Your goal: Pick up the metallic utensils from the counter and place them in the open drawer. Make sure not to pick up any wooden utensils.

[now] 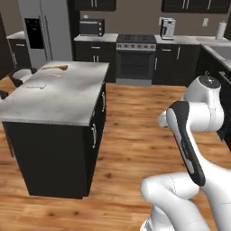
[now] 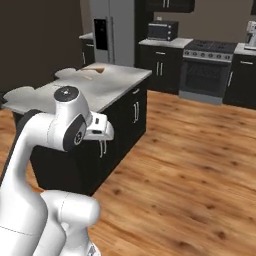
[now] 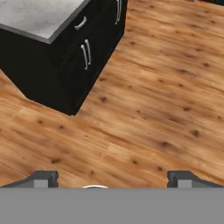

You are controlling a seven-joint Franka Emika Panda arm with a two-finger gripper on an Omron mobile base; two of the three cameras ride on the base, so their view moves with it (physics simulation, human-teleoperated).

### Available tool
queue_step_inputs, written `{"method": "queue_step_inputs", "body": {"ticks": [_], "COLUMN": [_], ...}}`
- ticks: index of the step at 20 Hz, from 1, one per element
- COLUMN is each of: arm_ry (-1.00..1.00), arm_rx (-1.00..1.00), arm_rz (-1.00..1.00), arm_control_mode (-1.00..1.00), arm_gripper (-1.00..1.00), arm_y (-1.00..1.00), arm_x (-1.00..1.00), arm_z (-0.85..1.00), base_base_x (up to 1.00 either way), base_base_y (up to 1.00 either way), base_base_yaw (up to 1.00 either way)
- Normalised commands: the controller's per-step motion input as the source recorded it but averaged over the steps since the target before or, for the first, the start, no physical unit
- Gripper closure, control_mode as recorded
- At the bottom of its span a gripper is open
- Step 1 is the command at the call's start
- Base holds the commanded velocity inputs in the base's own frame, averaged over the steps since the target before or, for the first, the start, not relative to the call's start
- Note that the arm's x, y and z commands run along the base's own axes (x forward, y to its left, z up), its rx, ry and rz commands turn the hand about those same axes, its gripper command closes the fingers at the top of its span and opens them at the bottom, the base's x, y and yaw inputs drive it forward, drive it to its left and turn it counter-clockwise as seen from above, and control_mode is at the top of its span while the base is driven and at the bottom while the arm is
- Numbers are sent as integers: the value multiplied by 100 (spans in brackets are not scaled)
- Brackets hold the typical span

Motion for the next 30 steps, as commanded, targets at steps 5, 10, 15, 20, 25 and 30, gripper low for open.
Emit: {"method": "queue_step_inputs", "body": {"ticks": [5, 10, 15, 20, 25, 30], "arm_ry": [0, 0, 0, 0, 0, 0], "arm_rx": [0, 0, 0, 0, 0, 0], "arm_rz": [0, 0, 0, 0, 0, 0], "arm_control_mode": [100, 100, 100, 100, 100, 100], "arm_gripper": [-100, -100, -100, -100, -100, -100], "arm_y": [0, 0, 0, 0, 0, 0], "arm_x": [0, 0, 0, 0, 0, 0], "arm_z": [0, 0, 0, 0, 0, 0], "base_base_x": [22, 0, 0, 0, -27, -91], "base_base_y": [100, 100, 100, 100, 100, 100], "base_base_yaw": [-18, -24, -45, -54, -52, -52]}}
